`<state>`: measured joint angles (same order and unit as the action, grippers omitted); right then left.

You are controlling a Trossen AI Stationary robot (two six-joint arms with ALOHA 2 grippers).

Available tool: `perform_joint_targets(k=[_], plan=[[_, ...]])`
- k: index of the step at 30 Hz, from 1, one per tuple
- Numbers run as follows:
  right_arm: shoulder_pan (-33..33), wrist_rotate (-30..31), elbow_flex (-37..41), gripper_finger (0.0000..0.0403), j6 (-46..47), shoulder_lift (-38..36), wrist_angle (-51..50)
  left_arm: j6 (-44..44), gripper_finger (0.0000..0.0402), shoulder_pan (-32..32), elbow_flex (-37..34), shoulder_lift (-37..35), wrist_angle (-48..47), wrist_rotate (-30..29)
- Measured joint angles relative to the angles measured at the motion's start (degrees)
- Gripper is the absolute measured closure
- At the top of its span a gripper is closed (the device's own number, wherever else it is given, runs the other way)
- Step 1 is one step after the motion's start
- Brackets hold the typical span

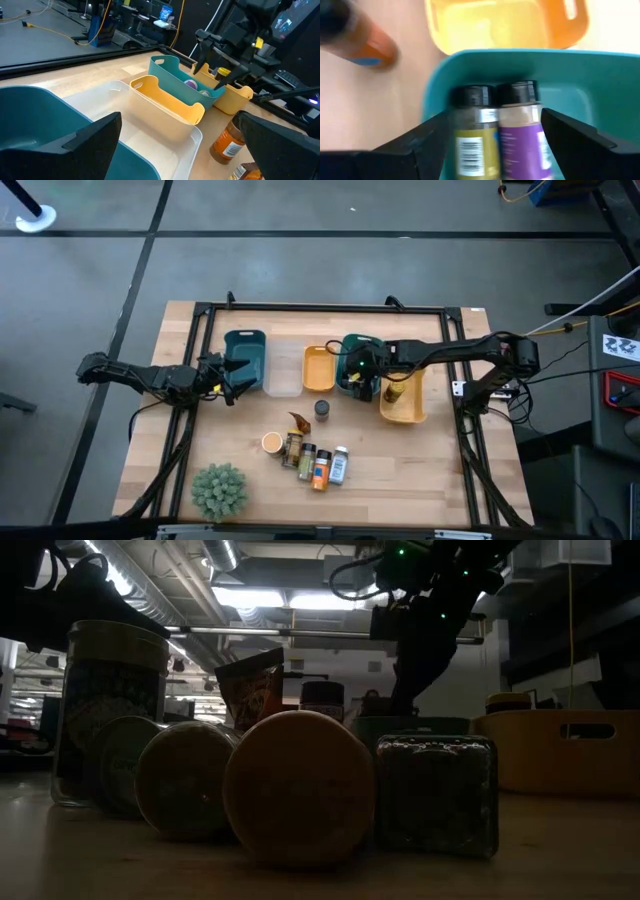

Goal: Sort spices by type
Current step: Put the black seasoning bottle into the green bin

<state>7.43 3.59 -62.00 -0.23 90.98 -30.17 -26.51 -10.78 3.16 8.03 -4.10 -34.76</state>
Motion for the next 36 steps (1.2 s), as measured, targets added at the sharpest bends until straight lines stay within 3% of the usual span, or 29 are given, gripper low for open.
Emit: perform_joint_targets(k=[9, 18, 27, 36], plan=[[-5.56, -0.53, 0.0, 0.0097, 1.44, -0.17, 0.38, -0.02, 0.0012, 0.0, 0.0, -0.01, 0.01, -0.01], [-14.29, 12.91, -6.03, 0.0097, 2.12, -0.17, -1.81, -0.06, 0.0012, 0.0, -0.02, 0.0, 0.01, -0.01], [-21.59, 14.82, -8.5, 0.0097, 17.23, 0.25, 4.0, -0.06, 0.0012, 0.01, -0.01, -0.01, 0.01, -0.01], [-28.92, 29.7, -8.48, 0.0097, 35.91, 8.5, 5.05, -0.07, 0.0012, 0.02, 0.0, 0.0, 0.01, 0.01]])
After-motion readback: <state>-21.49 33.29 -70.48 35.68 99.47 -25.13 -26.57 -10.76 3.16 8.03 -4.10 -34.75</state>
